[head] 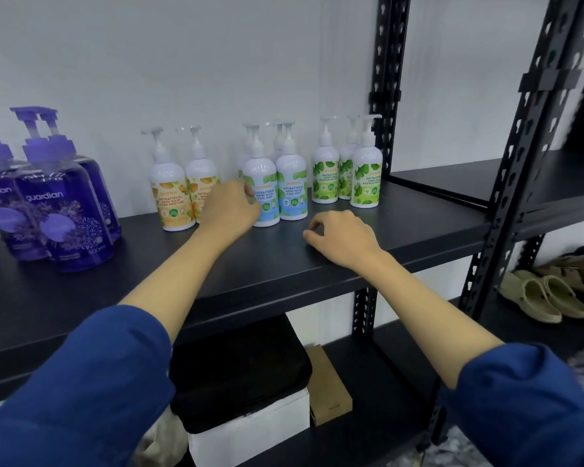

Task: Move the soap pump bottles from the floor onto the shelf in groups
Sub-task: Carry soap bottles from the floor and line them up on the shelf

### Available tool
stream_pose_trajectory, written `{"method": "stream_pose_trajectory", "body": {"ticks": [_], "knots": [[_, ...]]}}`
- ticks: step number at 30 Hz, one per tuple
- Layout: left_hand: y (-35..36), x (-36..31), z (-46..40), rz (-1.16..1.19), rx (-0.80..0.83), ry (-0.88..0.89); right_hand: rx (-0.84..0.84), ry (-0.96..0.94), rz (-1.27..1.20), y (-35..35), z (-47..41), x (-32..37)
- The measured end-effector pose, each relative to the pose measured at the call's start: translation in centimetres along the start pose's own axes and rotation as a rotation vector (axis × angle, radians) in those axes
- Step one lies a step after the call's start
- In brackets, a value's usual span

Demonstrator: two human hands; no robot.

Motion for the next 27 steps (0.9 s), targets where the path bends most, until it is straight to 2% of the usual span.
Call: {"method": "stream_pose_trajectory", "body": {"ticks": [6,10,16,20,27], "knots": [[0.1,-5.9,3.2,0.008,0.022,0.237,-0.246,0.052,0.091,-4.3,5.1,-1.9],[1.7,-11.5,6.7,0.083,0.009,0.438,-0.331,0.135,0.143,-7.3,9.5,-4.9],[7.5,-18.8,13.1,0.143,0.081,0.692,-0.41,0.316,0.228,-9.6,18.3,-11.9],[13.4,-22.9,18.5,0.206,0.196,0.835,-0.448,0.481,0.264,-9.6,25.7,-17.6],[26.3,-27.8,28.4,0.225,0.564,1.021,-0.48,0.79,0.287,-3.4,39.3,-27.0]]}}
Point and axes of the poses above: each hand's wrist, its own z-axis away from the middle knuckle, its own y-axis out of the palm, x = y × z, the point moved 4 cm from there along -z, towards the middle knuckle, and after that the axes turned 8 degrees about -z, right-handed, at the moved point
